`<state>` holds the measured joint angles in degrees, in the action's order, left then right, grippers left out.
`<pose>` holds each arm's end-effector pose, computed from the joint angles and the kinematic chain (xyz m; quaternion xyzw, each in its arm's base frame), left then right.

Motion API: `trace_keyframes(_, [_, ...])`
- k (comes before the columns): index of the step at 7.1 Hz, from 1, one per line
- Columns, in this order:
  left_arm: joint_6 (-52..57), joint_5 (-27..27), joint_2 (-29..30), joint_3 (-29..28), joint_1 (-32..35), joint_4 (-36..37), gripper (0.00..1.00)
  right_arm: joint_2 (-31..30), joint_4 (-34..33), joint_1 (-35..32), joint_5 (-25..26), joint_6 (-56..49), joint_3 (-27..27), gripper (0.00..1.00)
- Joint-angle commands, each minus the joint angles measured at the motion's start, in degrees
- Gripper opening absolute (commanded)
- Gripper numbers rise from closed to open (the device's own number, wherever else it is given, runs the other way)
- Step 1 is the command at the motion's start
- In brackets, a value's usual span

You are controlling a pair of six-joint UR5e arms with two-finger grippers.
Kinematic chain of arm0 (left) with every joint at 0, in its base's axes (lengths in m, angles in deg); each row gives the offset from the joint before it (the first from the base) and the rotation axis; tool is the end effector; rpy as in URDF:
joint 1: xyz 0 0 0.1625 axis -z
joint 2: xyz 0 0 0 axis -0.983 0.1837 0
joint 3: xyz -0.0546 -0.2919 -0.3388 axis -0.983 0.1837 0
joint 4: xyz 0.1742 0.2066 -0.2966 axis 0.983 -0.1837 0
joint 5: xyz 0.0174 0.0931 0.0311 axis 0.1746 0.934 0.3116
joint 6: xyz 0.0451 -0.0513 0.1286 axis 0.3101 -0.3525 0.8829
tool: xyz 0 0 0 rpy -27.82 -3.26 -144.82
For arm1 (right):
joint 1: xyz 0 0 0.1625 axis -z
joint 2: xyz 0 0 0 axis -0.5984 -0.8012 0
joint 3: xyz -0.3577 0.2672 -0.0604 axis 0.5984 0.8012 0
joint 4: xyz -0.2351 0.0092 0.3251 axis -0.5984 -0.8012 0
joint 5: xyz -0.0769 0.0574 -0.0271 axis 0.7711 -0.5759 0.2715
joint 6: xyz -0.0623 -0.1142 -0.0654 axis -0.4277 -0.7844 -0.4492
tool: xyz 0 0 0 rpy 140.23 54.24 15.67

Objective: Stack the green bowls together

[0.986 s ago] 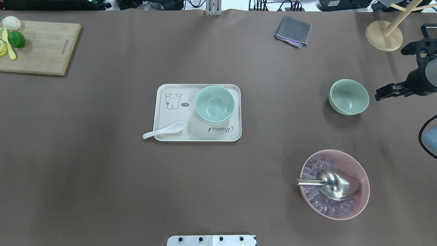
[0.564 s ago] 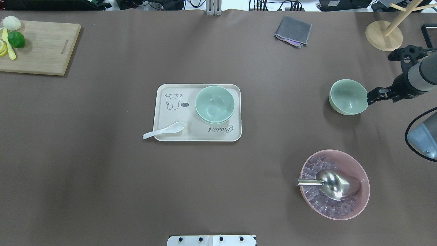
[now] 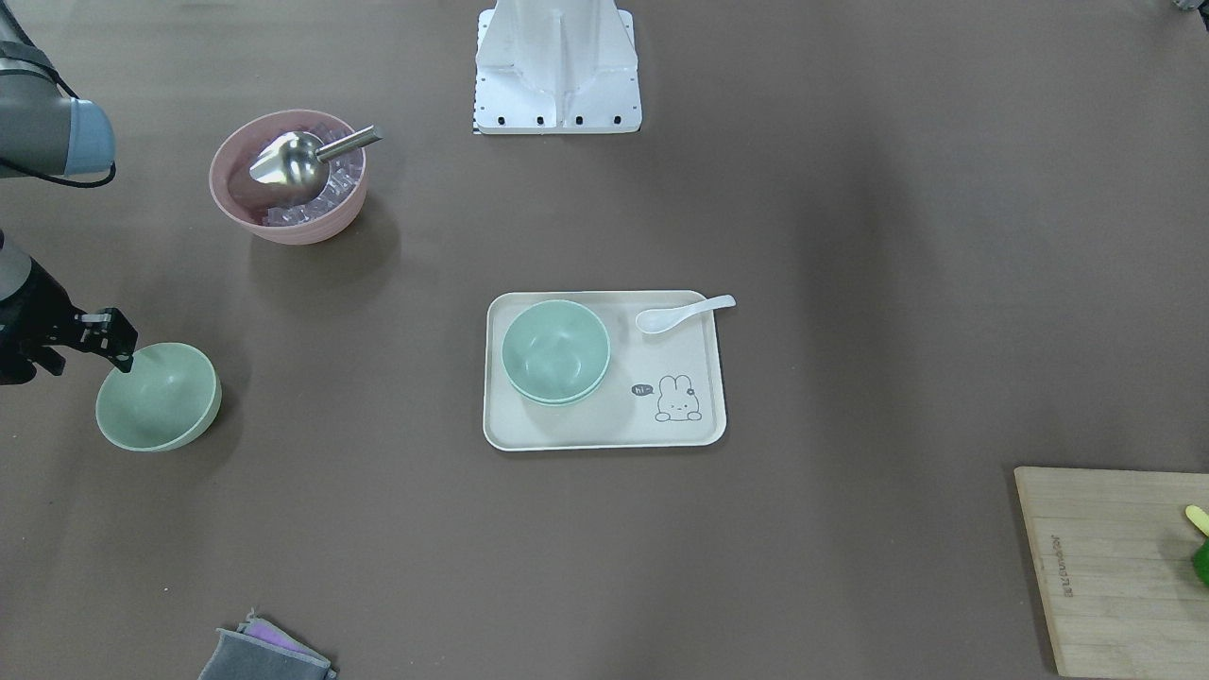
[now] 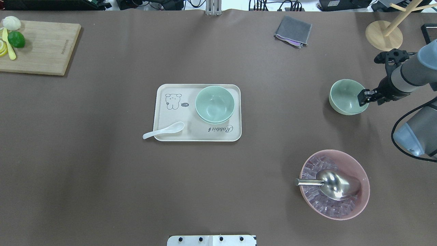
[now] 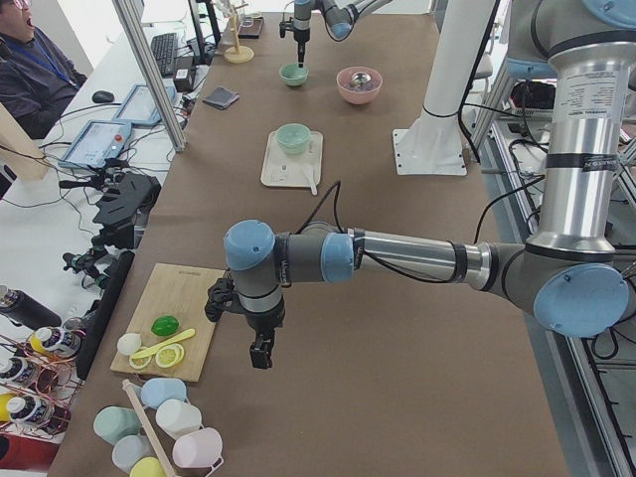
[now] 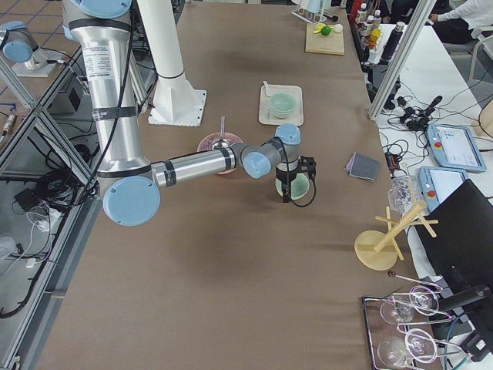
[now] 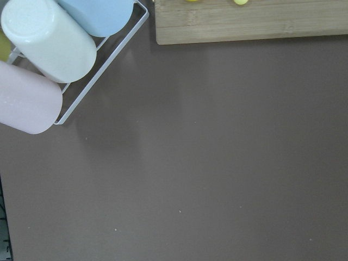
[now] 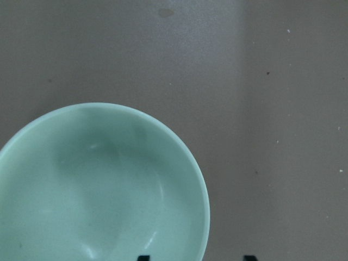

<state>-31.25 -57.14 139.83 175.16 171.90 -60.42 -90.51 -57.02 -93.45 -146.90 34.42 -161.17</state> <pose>-0.0694 -0.4757 0.6928 0.0110 0.3051 0.0568 0.9506 -0.2644 -0.5163 0.5961 0.0477 -0.3421 0.0031 0.9385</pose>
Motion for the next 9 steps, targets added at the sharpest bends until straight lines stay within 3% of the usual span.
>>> trace_keyframes(1, [-0.01,-0.06,-0.01,0.0,-0.03,-0.03,0.98,0.72,0.0,0.18,-0.01,2.91,0.23,0.41])
trace_keyframes(6, [0.08,-0.06,-0.01,0.0,-0.12,-0.11,0.98,0.2,-0.09,0.1,0.07,4.14,0.49,0.39])
trace_keyframes(9, [0.08,0.03,-0.01,-0.08,-0.2,-0.46,0.98,0.11,-0.09,0.18,0.07,4.94,0.58,0.32])
